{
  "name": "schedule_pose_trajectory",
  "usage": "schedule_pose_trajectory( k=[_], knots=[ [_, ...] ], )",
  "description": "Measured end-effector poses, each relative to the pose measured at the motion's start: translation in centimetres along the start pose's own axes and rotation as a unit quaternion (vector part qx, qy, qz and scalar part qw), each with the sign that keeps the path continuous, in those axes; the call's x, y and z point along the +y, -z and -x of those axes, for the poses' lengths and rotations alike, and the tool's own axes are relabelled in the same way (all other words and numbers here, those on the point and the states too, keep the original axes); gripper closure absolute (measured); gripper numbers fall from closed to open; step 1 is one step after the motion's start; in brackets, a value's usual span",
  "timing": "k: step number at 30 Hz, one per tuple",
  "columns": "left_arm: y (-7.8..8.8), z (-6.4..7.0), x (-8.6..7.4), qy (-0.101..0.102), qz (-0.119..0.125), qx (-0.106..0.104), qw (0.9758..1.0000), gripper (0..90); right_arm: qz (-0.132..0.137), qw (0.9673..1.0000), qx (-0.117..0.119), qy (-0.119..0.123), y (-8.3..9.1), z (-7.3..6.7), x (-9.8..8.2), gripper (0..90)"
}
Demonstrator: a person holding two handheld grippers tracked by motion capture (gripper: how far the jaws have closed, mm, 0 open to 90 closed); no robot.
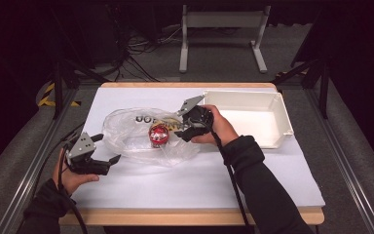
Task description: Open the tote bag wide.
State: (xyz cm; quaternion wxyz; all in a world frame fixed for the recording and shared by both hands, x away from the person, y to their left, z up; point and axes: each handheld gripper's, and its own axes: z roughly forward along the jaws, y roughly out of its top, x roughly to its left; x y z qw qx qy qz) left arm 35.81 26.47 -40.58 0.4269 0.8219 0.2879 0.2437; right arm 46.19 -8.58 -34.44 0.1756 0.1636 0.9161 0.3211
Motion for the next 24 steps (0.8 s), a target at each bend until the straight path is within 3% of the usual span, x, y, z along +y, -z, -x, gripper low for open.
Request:
schedule_pose_trajectory(
  k=[5,8,11,14,24],
  knots=[
    [-0.3,1.7,-1.8,0.021,0.010,0.002,0.9997,7.4,-0.003,0.9999,0.009,0.006,-0.9,-0.7,1.1,33.4],
    [-0.4,2.7,-2.6,0.016,0.010,0.009,0.9998,6.9,-0.005,0.9999,0.011,0.010,-1.4,-1.2,1.8,31.8],
    [-0.7,3.1,-3.5,0.026,0.004,0.003,0.9996,6.9,-0.002,0.9997,0.022,0.011,-2.0,-1.7,2.4,31.5],
    [-1.2,3.2,-4.3,0.026,-0.008,0.001,0.9996,6.9,-0.010,0.9995,0.028,0.013,-2.8,-2.1,2.8,30.9],
    [-1.3,2.7,-4.6,0.043,-0.003,-0.008,0.9990,6.8,-0.036,0.9986,0.040,0.001,-5.5,-2.6,3.6,25.5]
  ],
)
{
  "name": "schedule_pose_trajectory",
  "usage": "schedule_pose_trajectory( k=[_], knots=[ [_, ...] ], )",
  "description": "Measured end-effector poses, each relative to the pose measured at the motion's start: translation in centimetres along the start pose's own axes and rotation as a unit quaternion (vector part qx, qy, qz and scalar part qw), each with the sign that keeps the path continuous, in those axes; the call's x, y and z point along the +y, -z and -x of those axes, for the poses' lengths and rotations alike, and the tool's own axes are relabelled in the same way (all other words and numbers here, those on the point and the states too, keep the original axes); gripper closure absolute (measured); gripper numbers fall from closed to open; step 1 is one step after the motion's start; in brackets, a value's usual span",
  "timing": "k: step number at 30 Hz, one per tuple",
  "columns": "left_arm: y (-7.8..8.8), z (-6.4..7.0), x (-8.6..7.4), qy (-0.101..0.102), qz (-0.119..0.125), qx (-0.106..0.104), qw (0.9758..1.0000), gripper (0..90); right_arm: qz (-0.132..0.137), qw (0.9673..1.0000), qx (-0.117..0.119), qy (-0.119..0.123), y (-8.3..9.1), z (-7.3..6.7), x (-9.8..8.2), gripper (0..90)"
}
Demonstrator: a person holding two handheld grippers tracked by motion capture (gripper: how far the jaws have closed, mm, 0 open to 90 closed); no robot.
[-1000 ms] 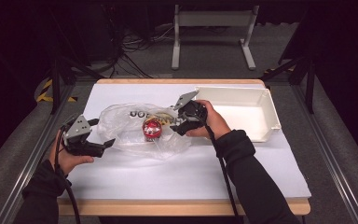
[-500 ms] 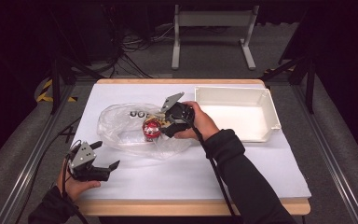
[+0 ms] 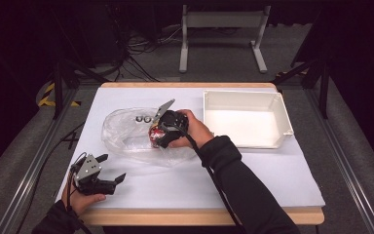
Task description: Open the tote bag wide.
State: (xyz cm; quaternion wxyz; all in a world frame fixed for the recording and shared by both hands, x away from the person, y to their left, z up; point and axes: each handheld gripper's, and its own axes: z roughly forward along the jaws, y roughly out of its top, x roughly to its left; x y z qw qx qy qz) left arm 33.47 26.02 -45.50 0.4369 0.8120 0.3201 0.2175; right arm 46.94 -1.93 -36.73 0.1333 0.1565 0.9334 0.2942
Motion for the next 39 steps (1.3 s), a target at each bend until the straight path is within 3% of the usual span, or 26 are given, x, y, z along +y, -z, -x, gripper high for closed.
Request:
schedule_pose_trajectory(
  k=[5,9,15,27,39],
  knots=[
    [0.0,0.1,0.0,-0.004,-0.004,-0.002,1.0000,6.8,-0.016,0.9997,0.010,-0.015,-0.8,0.3,0.3,21.3],
    [-0.1,0.1,0.0,-0.003,-0.004,-0.003,1.0000,6.8,-0.038,0.9991,0.010,-0.013,-1.7,0.0,0.4,20.3],
    [-0.1,0.1,0.0,-0.005,-0.005,-0.006,1.0000,6.8,-0.050,0.9983,0.015,-0.028,-2.7,0.1,0.3,21.9],
    [-0.1,0.0,0.0,-0.003,-0.007,-0.009,0.9999,6.9,-0.039,0.9990,0.010,-0.020,-2.2,0.0,0.1,22.6],
    [-0.1,0.0,0.0,-0.001,-0.005,-0.008,1.0000,6.8,-0.011,0.9998,-0.002,-0.017,0.1,0.1,0.1,22.6]
  ],
)
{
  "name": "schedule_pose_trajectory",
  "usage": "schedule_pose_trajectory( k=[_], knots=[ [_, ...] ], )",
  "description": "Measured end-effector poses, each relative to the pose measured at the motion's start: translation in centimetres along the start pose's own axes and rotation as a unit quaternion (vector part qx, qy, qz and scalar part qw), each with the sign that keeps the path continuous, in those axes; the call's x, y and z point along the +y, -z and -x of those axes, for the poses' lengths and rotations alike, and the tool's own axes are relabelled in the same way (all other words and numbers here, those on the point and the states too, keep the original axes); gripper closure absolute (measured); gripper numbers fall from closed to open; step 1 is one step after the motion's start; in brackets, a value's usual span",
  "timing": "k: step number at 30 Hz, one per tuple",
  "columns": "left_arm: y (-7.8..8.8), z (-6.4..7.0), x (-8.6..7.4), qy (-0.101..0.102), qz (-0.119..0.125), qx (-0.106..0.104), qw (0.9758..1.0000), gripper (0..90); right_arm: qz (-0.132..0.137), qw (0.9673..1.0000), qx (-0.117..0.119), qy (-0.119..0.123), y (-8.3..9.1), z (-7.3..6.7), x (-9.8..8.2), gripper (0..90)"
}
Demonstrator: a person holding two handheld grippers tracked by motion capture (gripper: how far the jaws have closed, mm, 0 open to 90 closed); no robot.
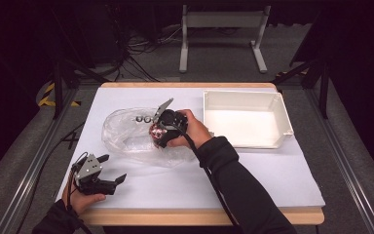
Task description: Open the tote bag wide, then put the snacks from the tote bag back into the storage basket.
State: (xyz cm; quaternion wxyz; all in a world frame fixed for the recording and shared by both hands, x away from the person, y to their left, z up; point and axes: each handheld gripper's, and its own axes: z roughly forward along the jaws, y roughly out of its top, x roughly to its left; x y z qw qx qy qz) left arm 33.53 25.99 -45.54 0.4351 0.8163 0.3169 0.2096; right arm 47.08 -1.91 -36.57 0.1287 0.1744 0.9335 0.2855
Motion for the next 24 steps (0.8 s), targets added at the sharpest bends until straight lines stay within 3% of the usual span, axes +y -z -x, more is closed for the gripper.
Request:
schedule_pose_trajectory(
  k=[11,24],
  knots=[
    [0.1,-0.1,-0.1,0.002,0.007,-0.004,1.0000,6.8,0.031,0.9994,-0.011,0.004,1.8,0.2,0.8,22.7],
    [-0.1,0.0,0.0,-0.001,-0.002,-0.008,1.0000,6.9,0.024,0.9995,-0.016,0.011,2.7,-0.1,1.1,22.7]
  ],
)
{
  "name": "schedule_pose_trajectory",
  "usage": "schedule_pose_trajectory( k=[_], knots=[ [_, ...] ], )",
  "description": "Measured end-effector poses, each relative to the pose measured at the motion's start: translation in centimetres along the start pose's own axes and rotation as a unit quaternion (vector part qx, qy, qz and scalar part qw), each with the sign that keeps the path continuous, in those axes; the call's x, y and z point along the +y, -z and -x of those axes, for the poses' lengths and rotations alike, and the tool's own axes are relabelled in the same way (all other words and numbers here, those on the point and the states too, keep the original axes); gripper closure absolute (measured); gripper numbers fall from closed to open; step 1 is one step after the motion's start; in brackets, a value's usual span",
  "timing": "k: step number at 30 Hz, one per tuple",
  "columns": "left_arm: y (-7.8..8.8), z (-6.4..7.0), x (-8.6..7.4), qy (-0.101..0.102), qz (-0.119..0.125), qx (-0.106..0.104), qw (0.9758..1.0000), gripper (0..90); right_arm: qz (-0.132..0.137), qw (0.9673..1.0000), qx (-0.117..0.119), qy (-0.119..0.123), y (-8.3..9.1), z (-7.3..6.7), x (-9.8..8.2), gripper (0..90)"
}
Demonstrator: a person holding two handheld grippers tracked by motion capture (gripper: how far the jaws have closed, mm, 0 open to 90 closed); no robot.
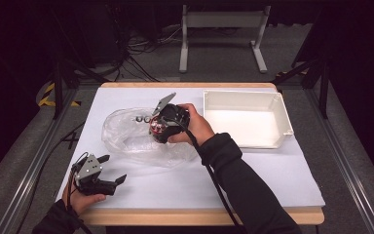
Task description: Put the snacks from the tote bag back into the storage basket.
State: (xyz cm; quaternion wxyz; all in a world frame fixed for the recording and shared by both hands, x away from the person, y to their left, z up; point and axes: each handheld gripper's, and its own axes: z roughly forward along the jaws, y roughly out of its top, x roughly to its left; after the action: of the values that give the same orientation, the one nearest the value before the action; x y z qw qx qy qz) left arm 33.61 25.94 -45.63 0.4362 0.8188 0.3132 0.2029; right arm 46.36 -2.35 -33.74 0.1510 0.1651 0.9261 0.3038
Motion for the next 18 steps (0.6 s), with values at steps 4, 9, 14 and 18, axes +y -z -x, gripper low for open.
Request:
schedule_pose_trajectory(
  k=[4,9,14,18],
  knots=[
    [0.14,-0.02,-0.05,-0.001,0.004,-0.001,1.0000,7.1,-0.007,1.0000,0.000,0.002,0.34,0.28,0.20,22.7],
    [0.11,0.02,-0.04,-0.005,0.003,-0.002,1.0000,7.2,-0.042,0.9990,0.011,0.012,0.70,0.33,0.82,22.7],
    [0.13,-0.06,-0.05,-0.003,0.003,-0.004,1.0000,7.2,-0.062,0.9979,0.016,0.010,0.83,0.63,0.84,22.7],
    [0.20,0.04,-0.11,-0.003,0.009,-0.002,1.0000,7.2,-0.064,0.9977,0.019,0.009,0.99,0.66,0.71,22.7]
  ],
)
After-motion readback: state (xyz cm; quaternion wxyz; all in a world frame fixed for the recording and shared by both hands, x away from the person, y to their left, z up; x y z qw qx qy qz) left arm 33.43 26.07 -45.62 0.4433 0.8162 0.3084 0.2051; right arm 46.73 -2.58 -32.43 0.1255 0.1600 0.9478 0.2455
